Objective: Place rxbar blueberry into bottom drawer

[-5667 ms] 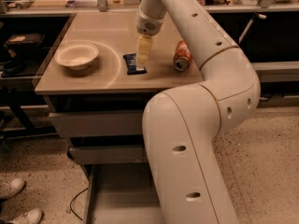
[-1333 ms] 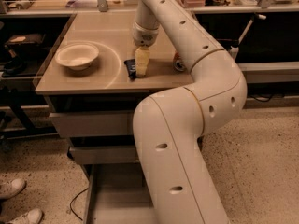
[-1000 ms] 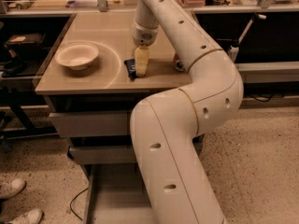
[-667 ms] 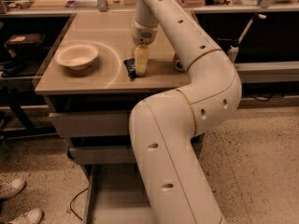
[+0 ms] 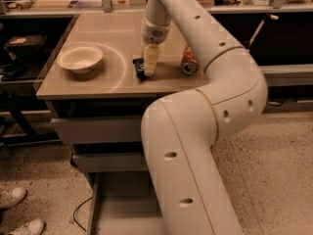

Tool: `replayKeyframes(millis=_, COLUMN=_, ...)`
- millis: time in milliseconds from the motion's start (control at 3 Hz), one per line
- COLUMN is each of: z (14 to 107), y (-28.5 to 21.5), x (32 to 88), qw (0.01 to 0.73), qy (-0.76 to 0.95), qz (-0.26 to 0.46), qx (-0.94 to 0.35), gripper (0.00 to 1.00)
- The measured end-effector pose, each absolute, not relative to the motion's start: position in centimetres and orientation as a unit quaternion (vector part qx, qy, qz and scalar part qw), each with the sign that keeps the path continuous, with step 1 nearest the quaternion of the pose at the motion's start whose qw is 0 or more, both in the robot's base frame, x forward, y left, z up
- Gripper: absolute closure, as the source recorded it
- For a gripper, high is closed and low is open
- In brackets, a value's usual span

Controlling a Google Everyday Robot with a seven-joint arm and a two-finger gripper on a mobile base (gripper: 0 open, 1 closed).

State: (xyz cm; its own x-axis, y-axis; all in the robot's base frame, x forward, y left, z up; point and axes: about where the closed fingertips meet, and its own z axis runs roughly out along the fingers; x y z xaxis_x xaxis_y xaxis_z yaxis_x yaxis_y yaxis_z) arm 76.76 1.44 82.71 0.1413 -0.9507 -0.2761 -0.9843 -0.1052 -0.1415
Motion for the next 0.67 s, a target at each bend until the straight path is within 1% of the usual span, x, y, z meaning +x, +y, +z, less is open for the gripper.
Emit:
replayKeyframes(millis=333, z=86.7, y=0.2, x=75.8, qw=0.198, qy=0.657, qz=0.040, qx=-0.727, gripper=1.00)
replayKeyframes(millis=667, z=89.0, y=1.1, x=74.4, qw=0.218, qy=0.647, qz=0.037, qx=-0.730, gripper=1.00)
